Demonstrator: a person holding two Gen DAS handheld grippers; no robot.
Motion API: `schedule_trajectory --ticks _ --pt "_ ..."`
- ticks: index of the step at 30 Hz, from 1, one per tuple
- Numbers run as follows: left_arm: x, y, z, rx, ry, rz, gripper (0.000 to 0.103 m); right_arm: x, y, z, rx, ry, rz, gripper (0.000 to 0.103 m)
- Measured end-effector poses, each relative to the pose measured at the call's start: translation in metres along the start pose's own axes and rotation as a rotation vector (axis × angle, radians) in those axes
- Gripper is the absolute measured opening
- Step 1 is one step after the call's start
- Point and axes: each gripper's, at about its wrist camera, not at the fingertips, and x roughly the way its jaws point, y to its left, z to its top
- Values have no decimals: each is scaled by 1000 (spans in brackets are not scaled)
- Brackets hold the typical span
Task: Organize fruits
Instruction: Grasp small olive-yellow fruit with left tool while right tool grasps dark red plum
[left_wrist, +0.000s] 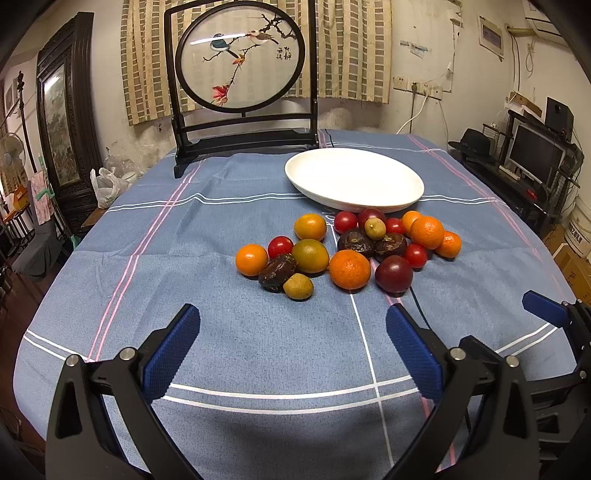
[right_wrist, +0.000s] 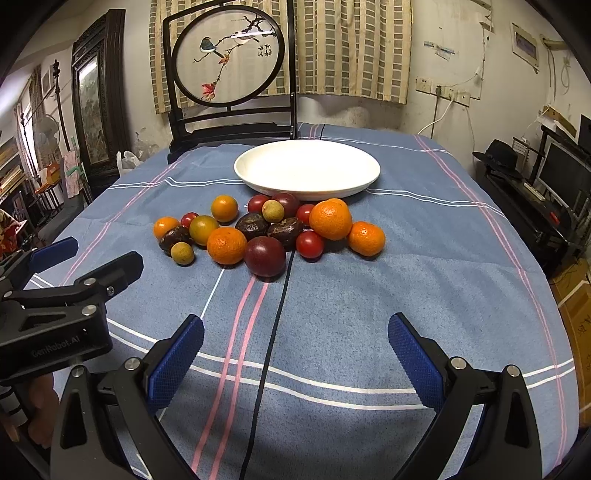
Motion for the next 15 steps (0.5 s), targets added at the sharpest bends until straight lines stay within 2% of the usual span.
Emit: schedule_trajectory --ticks 3,15 --pt "1 0 -1 5 5 0 99 -2 -1 -4 -10 -21 17 100" --pt "36 19 -10 14 109 -28 97 5 -22 -11 17 44 66 100"
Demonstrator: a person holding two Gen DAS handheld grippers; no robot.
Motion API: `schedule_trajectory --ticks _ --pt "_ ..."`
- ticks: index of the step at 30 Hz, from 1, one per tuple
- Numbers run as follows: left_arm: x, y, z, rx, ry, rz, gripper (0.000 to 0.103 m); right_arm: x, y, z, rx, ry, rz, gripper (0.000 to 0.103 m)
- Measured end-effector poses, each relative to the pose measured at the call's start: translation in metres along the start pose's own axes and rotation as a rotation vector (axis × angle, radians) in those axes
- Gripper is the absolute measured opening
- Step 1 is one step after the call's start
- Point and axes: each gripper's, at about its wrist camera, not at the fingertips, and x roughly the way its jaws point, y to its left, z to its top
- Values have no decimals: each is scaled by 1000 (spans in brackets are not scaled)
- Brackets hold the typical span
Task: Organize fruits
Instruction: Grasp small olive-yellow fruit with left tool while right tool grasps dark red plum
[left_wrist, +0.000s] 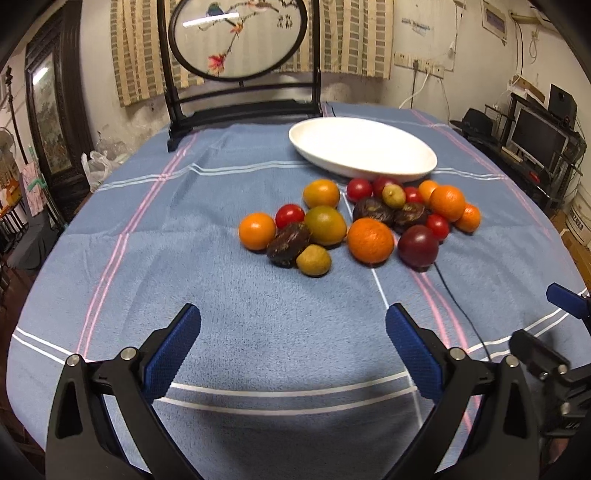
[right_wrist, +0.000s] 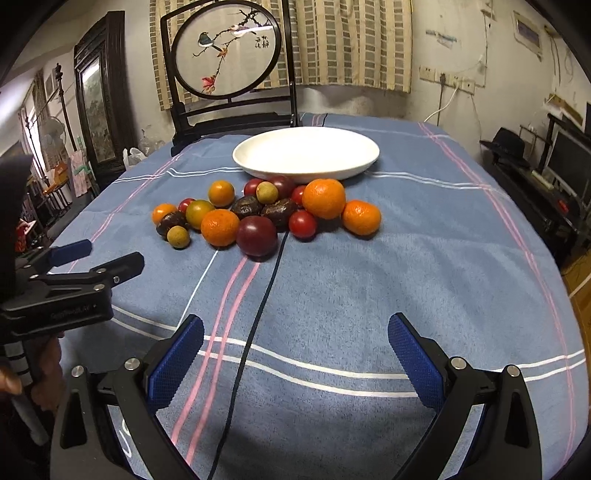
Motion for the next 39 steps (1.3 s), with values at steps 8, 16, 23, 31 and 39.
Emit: schedule_trajectory --ticks 8,16,23,31,39 --pt "38 -3 18 2 115 -55 71 3 -11 12 -7 -10 35 100" --pt "73 -10 32 -77 224 -99 46 12 -34 19 46 1 48 100" --pt "87 -13 48 -124 245 -67 45 17 -39 20 48 7 40 100" --pt "82 -1 44 -125 206 -114 27 29 -33 26 10 56 30 100" --pt "61 10 33 -93 160 -121 27 75 19 50 -146 160 132 100"
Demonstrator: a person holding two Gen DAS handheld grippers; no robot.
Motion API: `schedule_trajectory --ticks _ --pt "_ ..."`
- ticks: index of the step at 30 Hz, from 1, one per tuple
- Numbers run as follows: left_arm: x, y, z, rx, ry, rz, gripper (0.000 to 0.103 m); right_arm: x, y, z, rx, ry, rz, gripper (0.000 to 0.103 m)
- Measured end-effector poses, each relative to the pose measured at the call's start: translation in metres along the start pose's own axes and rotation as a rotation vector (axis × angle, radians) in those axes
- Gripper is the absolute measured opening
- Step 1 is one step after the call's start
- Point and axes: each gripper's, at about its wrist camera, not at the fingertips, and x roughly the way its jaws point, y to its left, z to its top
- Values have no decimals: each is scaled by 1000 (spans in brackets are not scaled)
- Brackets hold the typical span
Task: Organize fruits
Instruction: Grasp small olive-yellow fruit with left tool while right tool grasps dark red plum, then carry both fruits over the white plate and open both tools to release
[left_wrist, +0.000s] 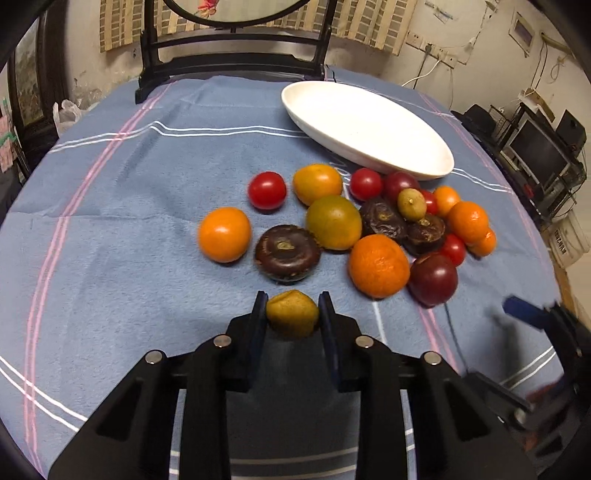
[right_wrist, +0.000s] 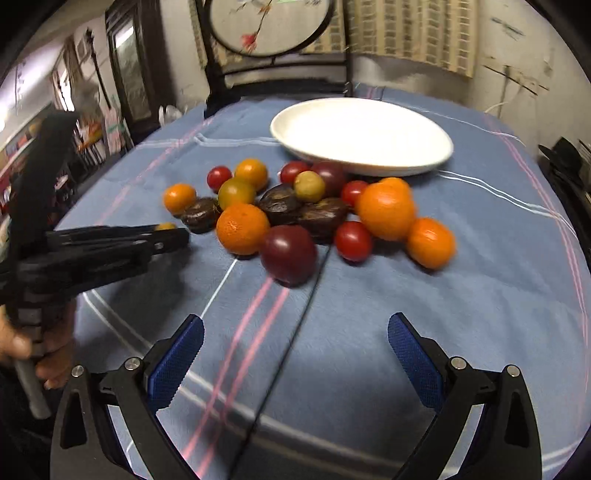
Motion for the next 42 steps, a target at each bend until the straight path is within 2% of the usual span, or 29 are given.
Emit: schedule_trajectory --ticks 3,7,12,14,15,21,25,27,31,33,36,42 --pt "-3 6 -2 3 -3 -14 27 16 6 12 -28 23 -30 95" --pt "-9 13 -3 11 -14 -21 27 31 -1 22 13 61 50 77" --pt "-17 20 -3 17 -36 -10 27 42 -1 31 7 58 21 68" --pt "-19 21 -2 19 -42 -8 27 44 3 33 -19 62 22 43" --pt "-19 21 -1 24 -44 -6 27 45 5 34 -32 62 29 41" --pt "-27 10 11 93 -63 -15 27 29 -4 30 -27 71 69 40" --pt "-38 -3 38 145 -109 -33 27 -16 -18 43 -20 -63 78 40" --pt "-39 -11 60 146 -111 -53 27 -33 -30 60 -13 -151 30 40" --pt "-24 -33 104 169 -111 -63 27 -29 -55 96 18 -209 -16 40" --pt "-8 -44 123 176 -110 -52 27 -11 -67 112 43 -193 -22 40" --pt "30 -54 148 164 -62 -53 27 19 -79 123 101 -135 -14 40" --pt "83 -64 162 157 14 -31 27 58 -81 132 104 -62 -33 41"
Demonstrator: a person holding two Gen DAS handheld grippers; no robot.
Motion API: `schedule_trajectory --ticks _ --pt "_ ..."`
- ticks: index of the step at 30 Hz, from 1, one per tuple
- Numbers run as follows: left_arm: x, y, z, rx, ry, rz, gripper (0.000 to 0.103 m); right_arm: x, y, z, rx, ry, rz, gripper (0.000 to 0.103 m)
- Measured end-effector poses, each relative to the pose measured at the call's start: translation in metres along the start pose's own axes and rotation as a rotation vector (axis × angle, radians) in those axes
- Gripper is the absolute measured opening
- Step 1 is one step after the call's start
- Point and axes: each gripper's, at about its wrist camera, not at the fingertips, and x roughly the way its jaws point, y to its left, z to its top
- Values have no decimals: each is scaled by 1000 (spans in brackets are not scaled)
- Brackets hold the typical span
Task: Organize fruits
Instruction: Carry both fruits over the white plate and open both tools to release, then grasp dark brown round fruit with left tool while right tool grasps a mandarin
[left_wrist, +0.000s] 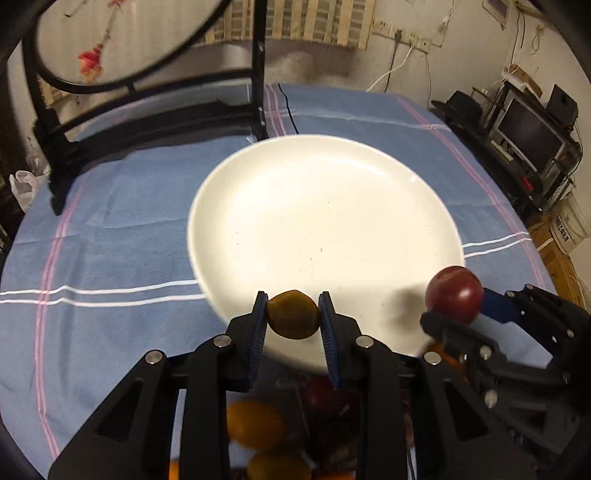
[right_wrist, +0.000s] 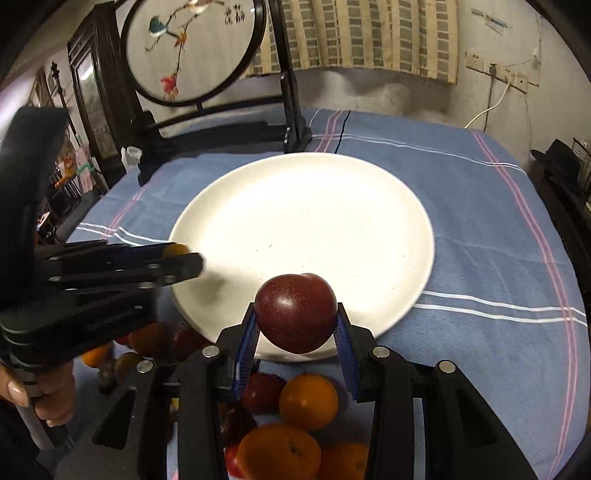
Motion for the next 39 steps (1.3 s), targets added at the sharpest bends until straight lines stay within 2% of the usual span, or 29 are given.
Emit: schedule_trajectory --ticks 3,4,5,7,9,11,13,15,17,21,28,33,37,39 --pt "17 1 4 -8 25 11 30 13 0 2 -3 33 -11 43" --pt "20 1 5 -18 30 16 41 16 -1 2 -2 41 -10 51" --pt "20 1 4 -28 25 16 46 17 0 4 0 43 -6 53" --pt "11 0 1 -36 -16 18 56 14 0 3 -1 32 -5 54" --pt "1 -1 -1 -26 -31 15 62 7 -2 1 11 14 -4 60" --pt "-12 0 -6 -25 -54 14 67 -6 -4 -5 21 -7 -12 60" --pt "-30 4 -15 -25 -87 20 77 -20 -6 -12 20 -24 -6 61" --pt "-46 10 -26 -27 -112 33 81 -34 -6 -22 16 -42 -17 65" --pt "-59 16 -39 -26 -126 54 82 -45 -6 -31 6 -54 -29 66" --pt "-92 31 -73 -54 -200 145 81 -68 -4 -61 -35 -40 -19 66" --pt "-117 41 -124 -90 -193 127 82 -90 1 -107 -28 -26 -37 66" --pt "-113 44 -151 -95 -152 133 82 -98 6 -130 -12 -12 -45 68" --pt "-109 47 -171 -97 -123 124 82 -101 9 -144 -3 -4 -43 72" --pt "-106 50 -178 -110 -104 109 82 -100 9 -146 -9 0 -51 77"
